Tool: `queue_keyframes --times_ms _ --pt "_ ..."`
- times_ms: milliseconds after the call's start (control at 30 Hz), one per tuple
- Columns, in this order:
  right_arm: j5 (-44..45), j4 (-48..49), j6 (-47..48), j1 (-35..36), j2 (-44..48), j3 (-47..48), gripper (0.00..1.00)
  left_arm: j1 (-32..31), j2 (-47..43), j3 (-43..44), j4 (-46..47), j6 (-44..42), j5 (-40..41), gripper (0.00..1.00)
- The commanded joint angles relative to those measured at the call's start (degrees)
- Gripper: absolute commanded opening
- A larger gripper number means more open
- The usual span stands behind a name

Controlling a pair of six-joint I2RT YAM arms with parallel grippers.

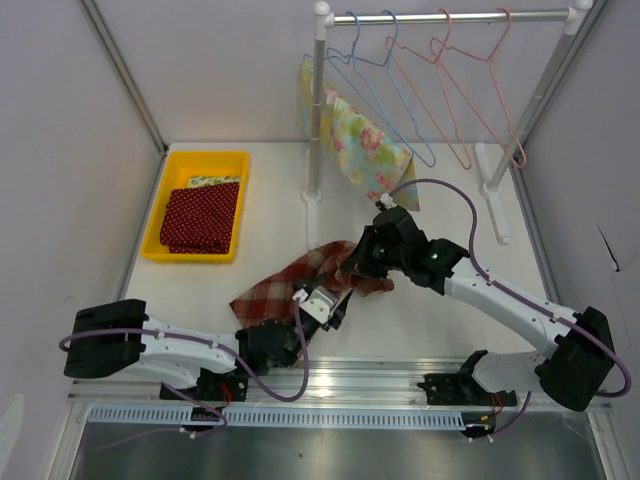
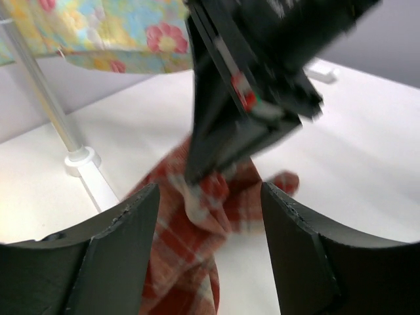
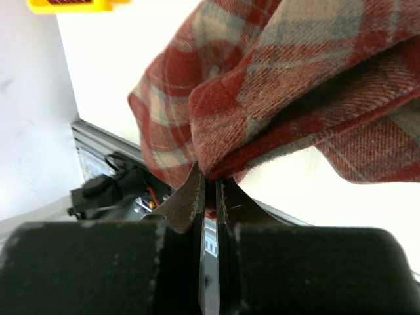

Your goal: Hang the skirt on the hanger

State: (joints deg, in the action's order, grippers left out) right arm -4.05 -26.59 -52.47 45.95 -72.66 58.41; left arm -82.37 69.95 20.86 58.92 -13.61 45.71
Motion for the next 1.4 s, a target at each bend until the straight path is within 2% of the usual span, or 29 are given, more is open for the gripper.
queue_keyframes --times_ms 0,300,400,633,800,1100,1200,1233,1300,1333,1367 --pt "-0.9 2.7 -0.1 -0.7 0.2 4.7 0.00 -0.2 -1.8 -0.8 -4.2 3.9 -2.4 0.69" --pt "-0.3 2.2 -0.9 1.4 -0.2 6.1 0.00 0.5 2.4 -1.6 5.6 0.2 1.9 0.70" --pt "0.2 2.3 -1.4 2.2 0.2 5.4 0.00 2.6 1.0 -0.7 3.2 2.0 1.0 0.70" --pt "0.6 3.2 -2.2 3.6 0.0 5.0 0.00 3.4 0.7 0.6 2.3 -0.9 0.3 0.68" --pt "0.9 3.4 -2.4 4.2 -0.3 5.1 0.00 3.5 1.4 0.5 3.7 -1.6 0.5 0.62" --pt "1.2 3.5 -2.4 4.6 -0.5 5.1 0.00 3.5 2.6 2.0 4.9 -3.7 0.4 0.41" --pt "1.4 3.5 -2.2 4.7 -0.5 4.9 0.00 3.6 2.4 2.3 4.4 -4.3 0.8 0.28" --pt "1.6 3.5 -2.3 4.6 -0.5 4.8 0.00 3.6 2.1 2.5 3.8 -4.3 1.0 0.16" --pt "1.9 3.3 -1.8 4.6 -0.5 4.4 0.01 3.7 1.9 3.1 2.0 -4.1 1.8 0.00" --pt "2.5 2.9 -1.7 4.6 -0.4 4.4 0.04 3.8 1.5 3.0 1.7 -3.9 1.9 0.00" --pt "2.9 2.7 -1.4 4.5 -0.4 4.3 0.14 3.9 1.2 3.0 1.6 -3.5 1.9 0.00"
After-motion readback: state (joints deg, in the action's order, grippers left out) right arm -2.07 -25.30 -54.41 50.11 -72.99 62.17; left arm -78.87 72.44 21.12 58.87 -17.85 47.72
